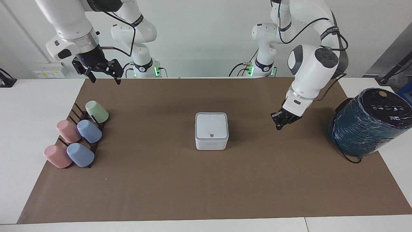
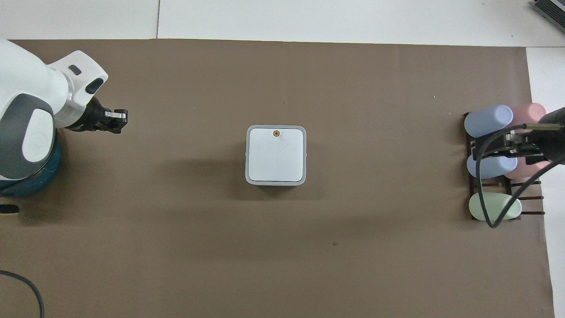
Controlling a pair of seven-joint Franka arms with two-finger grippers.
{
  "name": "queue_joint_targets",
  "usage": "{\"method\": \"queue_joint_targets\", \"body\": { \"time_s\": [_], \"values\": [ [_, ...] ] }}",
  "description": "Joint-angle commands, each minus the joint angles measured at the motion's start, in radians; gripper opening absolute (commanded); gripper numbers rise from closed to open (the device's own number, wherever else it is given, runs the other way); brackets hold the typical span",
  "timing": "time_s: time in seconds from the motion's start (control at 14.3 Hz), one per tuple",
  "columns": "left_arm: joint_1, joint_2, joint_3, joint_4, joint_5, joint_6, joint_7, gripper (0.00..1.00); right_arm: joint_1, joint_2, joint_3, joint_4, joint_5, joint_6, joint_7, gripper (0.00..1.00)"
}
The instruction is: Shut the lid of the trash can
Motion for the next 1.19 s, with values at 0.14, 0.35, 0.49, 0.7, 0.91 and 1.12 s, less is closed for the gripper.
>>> {"method": "queue_joint_targets", "body": {
  "time_s": [0.14,0.35,0.49,0.7,0.91,1.12],
  "values": [
    [0.087,-0.112,-0.010,0.001,0.045,-0.103,0.127,0.00,-0.004,-0.032,0.000,-0.040,0.004,0.027,-0.032,1.00],
    [0.093,-0.166,-0.007,0.002,0.045,-0.148,0.130,0.00,-0.004,-0.030,0.000,-0.040,0.004,0.027,-0.032,1.00],
    [0.096,-0.196,-0.002,0.004,0.045,-0.165,0.130,0.11,-0.004,-0.032,0.000,-0.040,0.004,0.025,-0.032,1.00],
    [0.095,-0.232,-0.002,0.009,0.045,-0.180,0.130,0.56,-0.004,-0.032,0.000,-0.040,0.004,0.025,-0.032,1.00],
    [0.090,-0.235,-0.005,0.041,0.046,-0.167,0.130,1.00,-0.004,-0.032,0.000,-0.040,0.004,0.025,-0.032,1.00],
    [0.086,-0.235,-0.004,0.056,0.046,-0.165,0.133,1.00,-0.004,-0.032,0.000,-0.040,0.005,0.025,-0.032,1.00]
  ]
}}
